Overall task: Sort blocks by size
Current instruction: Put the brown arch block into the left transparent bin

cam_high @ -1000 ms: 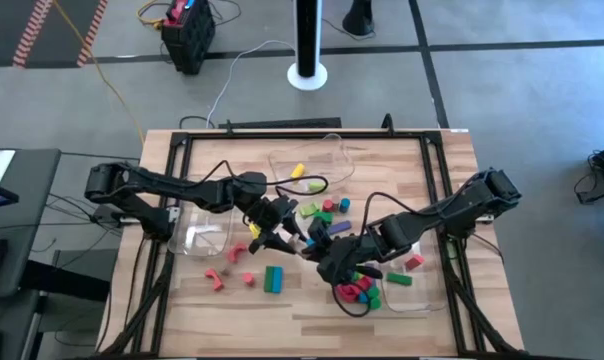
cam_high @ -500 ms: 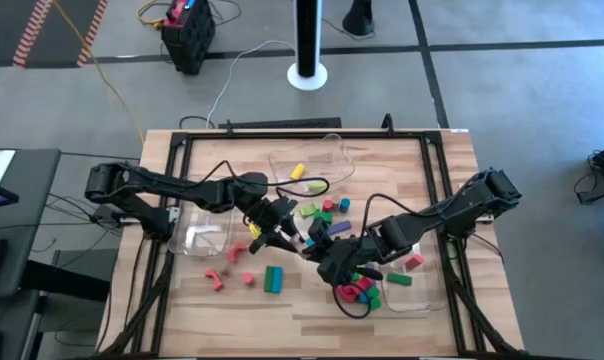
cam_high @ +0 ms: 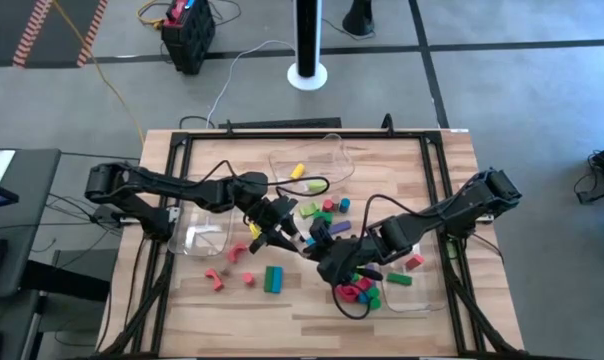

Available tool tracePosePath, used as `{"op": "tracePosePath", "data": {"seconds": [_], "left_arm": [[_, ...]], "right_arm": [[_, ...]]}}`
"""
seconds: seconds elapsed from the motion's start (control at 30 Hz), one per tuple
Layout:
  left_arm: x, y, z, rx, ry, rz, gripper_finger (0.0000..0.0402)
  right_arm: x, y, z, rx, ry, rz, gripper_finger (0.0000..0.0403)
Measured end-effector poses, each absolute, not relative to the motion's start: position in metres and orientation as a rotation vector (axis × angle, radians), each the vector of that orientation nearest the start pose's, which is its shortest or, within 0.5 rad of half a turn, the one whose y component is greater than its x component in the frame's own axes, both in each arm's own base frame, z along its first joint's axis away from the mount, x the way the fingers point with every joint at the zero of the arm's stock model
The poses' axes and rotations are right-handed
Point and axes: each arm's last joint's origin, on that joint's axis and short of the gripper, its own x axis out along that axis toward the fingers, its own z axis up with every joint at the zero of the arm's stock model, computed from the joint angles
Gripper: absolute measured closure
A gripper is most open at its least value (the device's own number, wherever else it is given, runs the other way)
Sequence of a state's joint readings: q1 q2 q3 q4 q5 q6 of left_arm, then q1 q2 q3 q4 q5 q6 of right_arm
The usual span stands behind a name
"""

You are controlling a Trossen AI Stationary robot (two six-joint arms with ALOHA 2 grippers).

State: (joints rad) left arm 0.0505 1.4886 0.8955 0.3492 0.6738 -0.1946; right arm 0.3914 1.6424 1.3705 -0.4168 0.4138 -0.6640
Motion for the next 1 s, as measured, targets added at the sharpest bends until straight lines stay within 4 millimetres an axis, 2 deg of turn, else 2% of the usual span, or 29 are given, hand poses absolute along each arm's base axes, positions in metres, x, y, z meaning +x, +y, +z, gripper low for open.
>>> {"op": "tracePosePath", "data": {"seconds": [0.2,0.4,0.67,0.8,1.0], "left_arm": [[0.314,0.001,0.264,-0.238,0.341,-0.579,0.0270],[0.293,0.002,0.284,-0.135,0.433,-0.466,0.0270],[0.242,0.007,0.312,-0.030,0.646,-0.198,0.0270],[0.211,0.009,0.314,-0.019,0.784,-0.057,0.0270],[0.176,0.013,0.304,-0.006,1.057,0.169,0.0270]], "right_arm": [[0.338,0.124,0.296,-0.904,0.689,0.088,0.0240],[0.334,0.121,0.293,-0.876,0.751,0.006,0.0201],[0.327,0.118,0.286,-0.797,0.841,-0.016,0.0193],[0.324,0.116,0.283,-0.767,0.884,-0.027,0.0197],[0.322,0.116,0.282,-0.747,0.897,-0.034,0.0200]]}}
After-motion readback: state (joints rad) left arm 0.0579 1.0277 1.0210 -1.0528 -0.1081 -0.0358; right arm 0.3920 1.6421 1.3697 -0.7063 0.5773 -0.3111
